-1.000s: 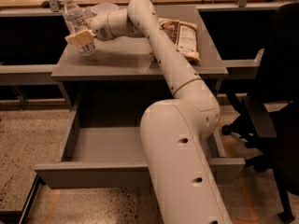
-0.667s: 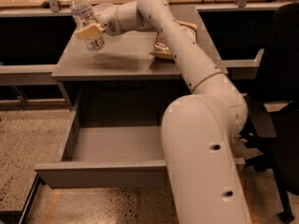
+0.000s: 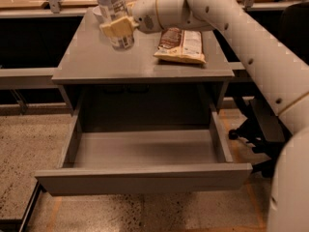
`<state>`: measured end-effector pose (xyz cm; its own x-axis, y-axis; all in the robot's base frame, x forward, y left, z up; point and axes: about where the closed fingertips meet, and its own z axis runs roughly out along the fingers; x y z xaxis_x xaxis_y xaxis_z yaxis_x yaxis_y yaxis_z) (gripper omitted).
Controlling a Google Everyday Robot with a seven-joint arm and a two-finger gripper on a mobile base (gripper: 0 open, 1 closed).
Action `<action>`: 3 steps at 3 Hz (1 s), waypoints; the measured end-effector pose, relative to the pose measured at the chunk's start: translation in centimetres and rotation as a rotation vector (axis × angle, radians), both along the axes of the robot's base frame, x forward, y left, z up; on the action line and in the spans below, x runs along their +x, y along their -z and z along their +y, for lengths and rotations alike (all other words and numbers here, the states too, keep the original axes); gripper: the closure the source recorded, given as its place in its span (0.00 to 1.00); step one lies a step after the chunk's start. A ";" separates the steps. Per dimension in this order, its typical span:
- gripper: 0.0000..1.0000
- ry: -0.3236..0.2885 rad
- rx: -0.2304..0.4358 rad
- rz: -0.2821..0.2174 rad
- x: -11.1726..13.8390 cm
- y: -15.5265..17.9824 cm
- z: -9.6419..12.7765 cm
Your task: Place blue plastic bottle into top drawer
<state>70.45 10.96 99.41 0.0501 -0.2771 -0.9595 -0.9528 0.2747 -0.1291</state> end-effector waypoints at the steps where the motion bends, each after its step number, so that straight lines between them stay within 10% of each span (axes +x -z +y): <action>1: 1.00 -0.035 0.089 0.023 -4.7 2.2 -1.3; 3: 1.00 -0.075 0.127 0.049 -8.1 2.6 -1.3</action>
Offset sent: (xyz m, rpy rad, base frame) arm -0.0371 -0.0118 -0.0176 0.0637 0.0144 0.0220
